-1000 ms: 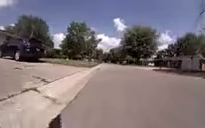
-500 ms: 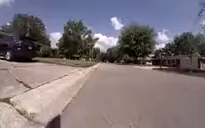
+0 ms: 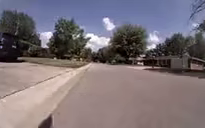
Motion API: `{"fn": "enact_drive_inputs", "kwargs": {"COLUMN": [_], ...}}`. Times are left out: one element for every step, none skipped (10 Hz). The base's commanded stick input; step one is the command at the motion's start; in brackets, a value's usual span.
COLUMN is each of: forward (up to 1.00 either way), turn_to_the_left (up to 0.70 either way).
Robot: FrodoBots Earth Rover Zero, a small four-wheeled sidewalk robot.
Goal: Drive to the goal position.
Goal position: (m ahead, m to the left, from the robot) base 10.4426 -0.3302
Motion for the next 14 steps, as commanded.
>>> {"fn": "enact_drive_inputs", "kwargs": {"forward": [1.00,1.00,1.00,1.00,1.00,1.00,1.00,1.00,1.00,1.00,1.00,1.00,1.00,1.00], "turn_to_the_left": [0.00,0.00,0.00,0.00,0.00,0.00,0.02,0.33,0.40,0.40,0.09,0.05,0.04,0.03]}}
